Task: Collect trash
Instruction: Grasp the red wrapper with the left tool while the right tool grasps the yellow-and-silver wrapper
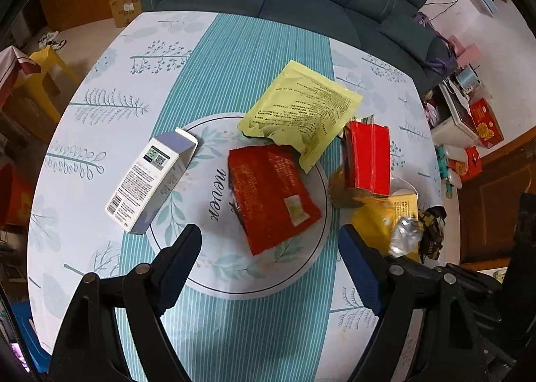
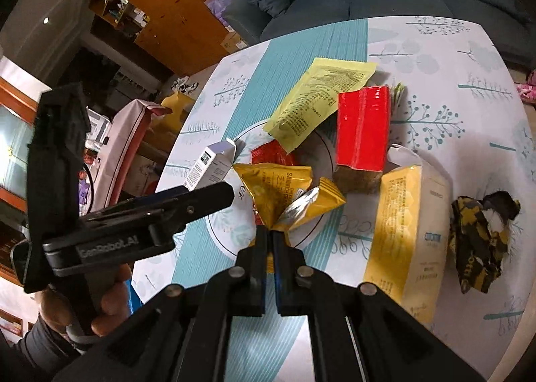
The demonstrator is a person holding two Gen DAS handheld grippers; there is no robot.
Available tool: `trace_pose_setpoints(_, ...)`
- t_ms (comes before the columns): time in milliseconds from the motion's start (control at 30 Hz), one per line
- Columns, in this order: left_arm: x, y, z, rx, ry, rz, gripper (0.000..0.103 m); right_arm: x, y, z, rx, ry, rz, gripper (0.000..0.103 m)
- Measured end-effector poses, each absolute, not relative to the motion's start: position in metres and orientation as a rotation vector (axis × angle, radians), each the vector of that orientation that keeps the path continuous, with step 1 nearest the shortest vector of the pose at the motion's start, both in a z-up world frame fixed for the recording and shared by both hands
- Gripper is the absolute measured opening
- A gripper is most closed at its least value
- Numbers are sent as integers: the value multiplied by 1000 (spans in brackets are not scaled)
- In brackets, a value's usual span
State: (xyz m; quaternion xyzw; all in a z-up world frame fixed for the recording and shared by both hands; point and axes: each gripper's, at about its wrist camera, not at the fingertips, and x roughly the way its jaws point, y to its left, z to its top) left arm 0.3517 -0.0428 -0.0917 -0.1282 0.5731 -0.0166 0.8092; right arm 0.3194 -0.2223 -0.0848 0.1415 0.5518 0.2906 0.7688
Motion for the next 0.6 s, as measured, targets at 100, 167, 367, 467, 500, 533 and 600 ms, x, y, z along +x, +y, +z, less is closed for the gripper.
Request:
trace_pose_setpoints(100, 354, -39, -97, -299, 1238, -26, 82, 320, -230, -83, 325, 1195, 618, 3)
trace_pose_setpoints(167, 357, -37, -101, -320, 1249, -16, 82, 321, -233, -82, 327, 1189, 611, 3)
trace_pose_setpoints(367, 376, -38, -120, -375, 1297, 20, 82, 334, -236, -84, 331, 1161, 578, 3)
trace_pose_setpoints(467, 386, -43, -130, -396, 1319, 27, 82, 343, -237, -85, 323, 1144, 553, 3)
trace_pose_setpoints(500, 391, -46, -134, -397, 1331, 36, 82, 346, -237, -85, 318, 1139, 544, 3)
trace_pose_setpoints(533, 394, -48, -137, -396, 1339, 46, 82, 349, -238, -86, 314, 1135, 537, 3)
trace_pose_setpoints(600, 401, -51, -144, -404, 1359, 74, 82, 353, -239, -87, 307, 1130, 521, 3)
